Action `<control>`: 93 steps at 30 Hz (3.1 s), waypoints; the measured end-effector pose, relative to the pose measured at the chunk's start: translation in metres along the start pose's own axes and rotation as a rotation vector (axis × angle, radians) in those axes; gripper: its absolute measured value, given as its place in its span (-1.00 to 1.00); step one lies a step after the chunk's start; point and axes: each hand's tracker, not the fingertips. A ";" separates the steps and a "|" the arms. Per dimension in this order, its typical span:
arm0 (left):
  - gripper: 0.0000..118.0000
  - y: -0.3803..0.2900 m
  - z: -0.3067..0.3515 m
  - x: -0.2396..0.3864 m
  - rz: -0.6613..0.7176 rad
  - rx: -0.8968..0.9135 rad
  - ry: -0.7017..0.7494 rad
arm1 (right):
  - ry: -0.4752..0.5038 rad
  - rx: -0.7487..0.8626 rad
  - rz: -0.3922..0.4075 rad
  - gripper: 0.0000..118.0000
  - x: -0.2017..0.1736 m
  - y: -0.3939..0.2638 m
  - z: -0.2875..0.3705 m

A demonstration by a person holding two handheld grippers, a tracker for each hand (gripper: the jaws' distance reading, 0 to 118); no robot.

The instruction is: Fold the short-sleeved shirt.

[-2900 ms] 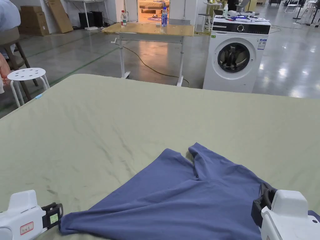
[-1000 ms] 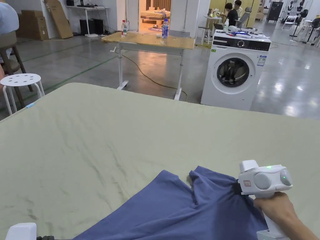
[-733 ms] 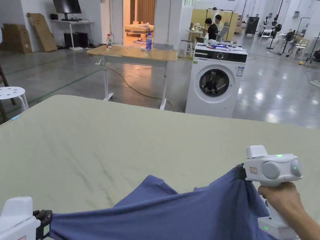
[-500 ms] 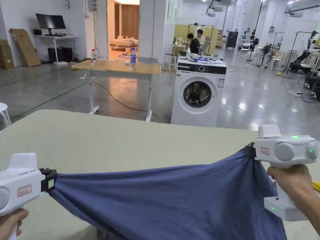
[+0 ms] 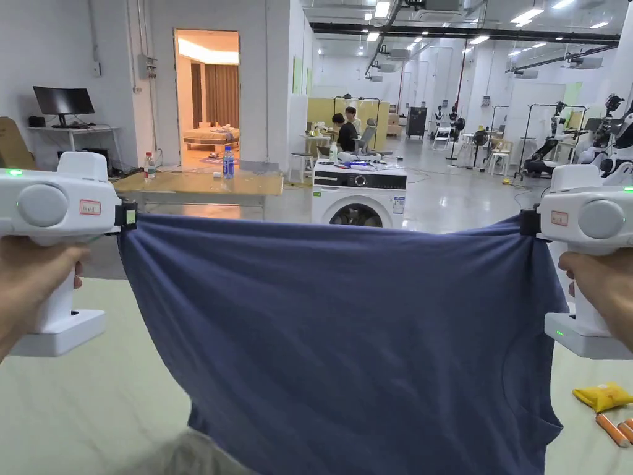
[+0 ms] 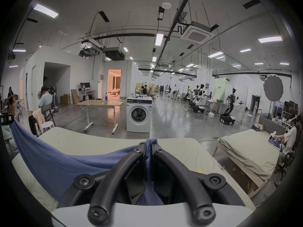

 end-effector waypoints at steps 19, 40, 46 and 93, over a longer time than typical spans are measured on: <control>-1.00 0.103 -0.072 -0.008 -0.019 0.107 0.094 | -0.037 0.138 0.042 -0.92 -0.022 0.112 -0.076; -1.00 0.035 -0.125 -0.005 -0.054 0.083 0.117 | -0.042 0.097 0.117 -0.92 -0.030 0.046 -0.113; -1.00 -0.044 -0.110 -0.009 -0.043 -0.010 0.095 | -0.041 0.000 0.125 -0.92 -0.034 -0.021 -0.089; -1.00 -0.454 0.156 -0.016 -0.053 -0.565 0.060 | 0.023 -0.661 0.195 -0.92 -0.025 -0.448 0.194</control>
